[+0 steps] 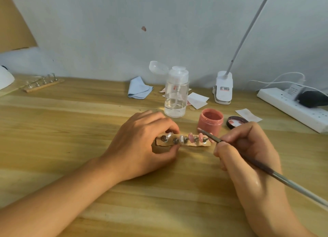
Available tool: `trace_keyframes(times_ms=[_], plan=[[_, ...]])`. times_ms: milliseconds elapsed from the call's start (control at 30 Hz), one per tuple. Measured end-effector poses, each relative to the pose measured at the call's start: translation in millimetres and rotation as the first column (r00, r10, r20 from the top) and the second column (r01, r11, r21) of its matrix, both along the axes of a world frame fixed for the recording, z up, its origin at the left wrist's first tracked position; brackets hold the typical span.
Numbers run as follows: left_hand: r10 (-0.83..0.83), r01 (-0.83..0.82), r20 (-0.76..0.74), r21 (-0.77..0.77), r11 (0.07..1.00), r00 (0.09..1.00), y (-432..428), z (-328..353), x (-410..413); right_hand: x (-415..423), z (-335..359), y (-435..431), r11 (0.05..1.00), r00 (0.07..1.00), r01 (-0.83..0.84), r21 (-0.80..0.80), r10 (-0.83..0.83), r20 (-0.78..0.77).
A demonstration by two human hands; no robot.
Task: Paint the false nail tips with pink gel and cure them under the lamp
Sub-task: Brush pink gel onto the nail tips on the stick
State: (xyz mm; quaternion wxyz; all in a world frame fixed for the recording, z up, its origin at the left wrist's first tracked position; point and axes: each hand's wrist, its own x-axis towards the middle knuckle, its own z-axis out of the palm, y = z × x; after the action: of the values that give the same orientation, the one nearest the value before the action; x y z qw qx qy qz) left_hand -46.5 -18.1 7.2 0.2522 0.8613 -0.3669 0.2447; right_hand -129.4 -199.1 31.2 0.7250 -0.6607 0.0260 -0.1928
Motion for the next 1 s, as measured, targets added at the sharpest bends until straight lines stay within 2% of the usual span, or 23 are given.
trace_keyframes(times_ms=[33, 100, 300, 567, 733, 867, 933, 1000], plan=[[0.006, -0.006, -0.011, 0.015, 1.0, 1.0, 0, 0, 1, -4, -3, 0, 0.994, 0.996, 0.071, -0.081, -0.067, 0.055], [0.016, -0.014, -0.043, 0.04, 0.999, 0.999, 1, -1, 3, -7, -8, 0, 0.993, 0.991, 0.089, -0.076, -0.081, 0.103], [0.02, -0.011, -0.12, 0.075, 0.997, 0.993, 3, -3, 7, 1, -12, -6, 0.997, 0.997, 0.073, -0.023, -0.072, 0.041], [0.016, -0.014, -0.19, 0.012, 1.0, 0.982, 5, -6, 11, 0, -13, -3, 1.0, 1.0, -0.003, 0.018, 0.003, -0.007], [0.003, -0.004, -0.194, -0.004, 1.0, 0.981, 3, -5, 10, 1, -10, -5, 0.997, 0.999, -0.019, 0.071, 0.021, -0.027], [0.022, -0.023, -0.178, -0.004, 1.0, 0.984, 3, -4, 9, 9, -12, -7, 0.999, 0.996, -0.017, 0.04, 0.02, -0.088], [0.019, -0.02, -0.161, -0.002, 1.0, 0.987, 3, -4, 8, 5, -13, -4, 0.999, 1.0, -0.009, 0.037, 0.009, -0.004], [0.011, -0.011, -0.133, 0.004, 1.0, 0.991, 3, -3, 6, -2, -12, -3, 0.995, 0.998, 0.017, 0.103, -0.023, 0.052]])
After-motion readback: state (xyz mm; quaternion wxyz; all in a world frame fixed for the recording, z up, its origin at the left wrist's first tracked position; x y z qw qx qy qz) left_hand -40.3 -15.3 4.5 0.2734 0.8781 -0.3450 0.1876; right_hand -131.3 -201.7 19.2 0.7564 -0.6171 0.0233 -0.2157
